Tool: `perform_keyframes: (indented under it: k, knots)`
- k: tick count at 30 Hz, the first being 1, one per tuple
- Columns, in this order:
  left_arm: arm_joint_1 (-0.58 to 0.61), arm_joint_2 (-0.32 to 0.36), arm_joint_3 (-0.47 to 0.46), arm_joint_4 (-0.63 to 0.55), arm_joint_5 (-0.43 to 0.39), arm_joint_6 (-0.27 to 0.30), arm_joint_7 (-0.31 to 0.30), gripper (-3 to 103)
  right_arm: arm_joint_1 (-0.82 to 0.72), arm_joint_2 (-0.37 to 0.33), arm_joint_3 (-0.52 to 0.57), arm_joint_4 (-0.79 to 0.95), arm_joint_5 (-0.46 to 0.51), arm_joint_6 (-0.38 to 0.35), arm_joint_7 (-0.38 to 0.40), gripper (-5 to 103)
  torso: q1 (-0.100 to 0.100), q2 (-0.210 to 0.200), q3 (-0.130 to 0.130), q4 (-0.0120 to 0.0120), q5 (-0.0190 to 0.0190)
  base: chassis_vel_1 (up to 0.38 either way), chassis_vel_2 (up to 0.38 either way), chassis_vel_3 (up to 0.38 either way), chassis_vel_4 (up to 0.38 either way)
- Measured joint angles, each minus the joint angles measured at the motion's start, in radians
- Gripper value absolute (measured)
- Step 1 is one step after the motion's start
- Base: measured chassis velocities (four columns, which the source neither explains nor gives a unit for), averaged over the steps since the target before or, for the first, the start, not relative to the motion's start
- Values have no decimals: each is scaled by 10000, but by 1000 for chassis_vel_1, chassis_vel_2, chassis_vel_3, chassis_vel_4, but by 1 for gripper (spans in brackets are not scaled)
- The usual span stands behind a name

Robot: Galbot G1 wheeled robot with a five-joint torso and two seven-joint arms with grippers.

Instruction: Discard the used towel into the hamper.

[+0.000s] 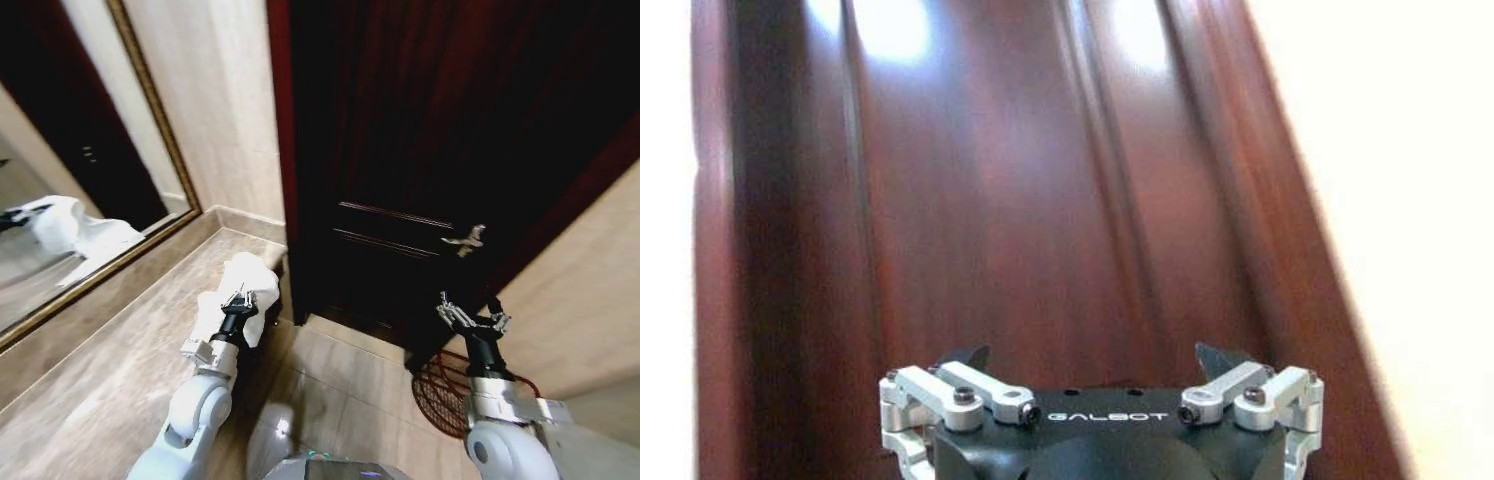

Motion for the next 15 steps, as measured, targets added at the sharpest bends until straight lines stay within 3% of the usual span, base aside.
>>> perform_keyframes:
  k: [15]
  knots:
    - [-214,370,151,93,-108,71,-1,2,-163,-1,92,201,-3,30,34,100,-1,0,0,2,2,-122,-124,-126,-123]
